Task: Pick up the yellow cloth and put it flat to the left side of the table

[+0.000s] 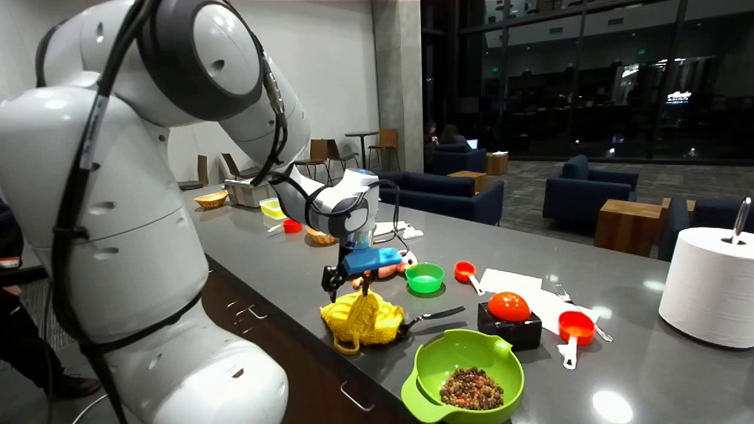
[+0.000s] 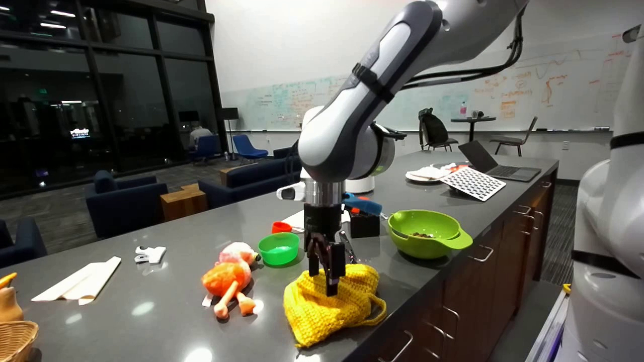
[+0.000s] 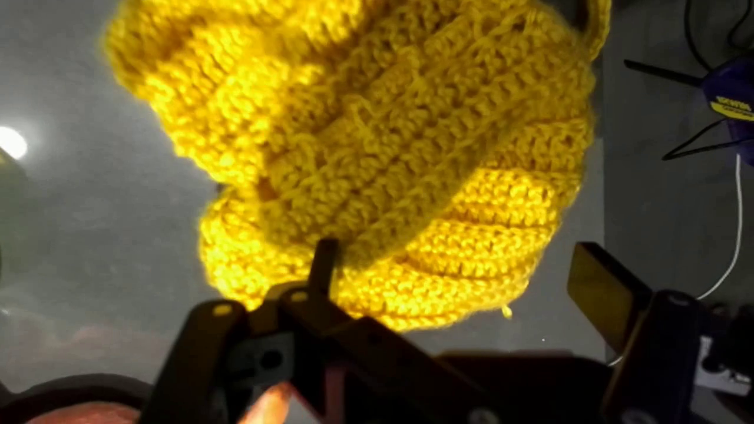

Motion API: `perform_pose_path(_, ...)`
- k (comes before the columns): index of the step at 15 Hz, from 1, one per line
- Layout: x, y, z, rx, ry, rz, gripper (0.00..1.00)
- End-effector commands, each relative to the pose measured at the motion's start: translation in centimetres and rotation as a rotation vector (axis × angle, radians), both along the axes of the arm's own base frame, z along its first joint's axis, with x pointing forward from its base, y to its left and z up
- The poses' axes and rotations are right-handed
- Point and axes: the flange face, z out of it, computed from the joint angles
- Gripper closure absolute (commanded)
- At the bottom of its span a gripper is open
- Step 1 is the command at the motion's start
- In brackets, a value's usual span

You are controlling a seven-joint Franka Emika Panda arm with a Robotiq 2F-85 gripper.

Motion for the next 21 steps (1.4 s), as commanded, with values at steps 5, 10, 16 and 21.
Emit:
perform_pose_path(5,-1.6,5.2,-2.6,-0.007,0.005,0.14,0.0)
perform_pose_path(10,-0.8,6.4,-4.2,0.007,0.015,0.206,0.0)
perform_pose_path(16,0.5,6.5,-6.4,0.015,0.002,0.321,0.0)
perform_pose_path(21,1.7,6.5,-5.9,0.027,-0.015,0.39,0.47)
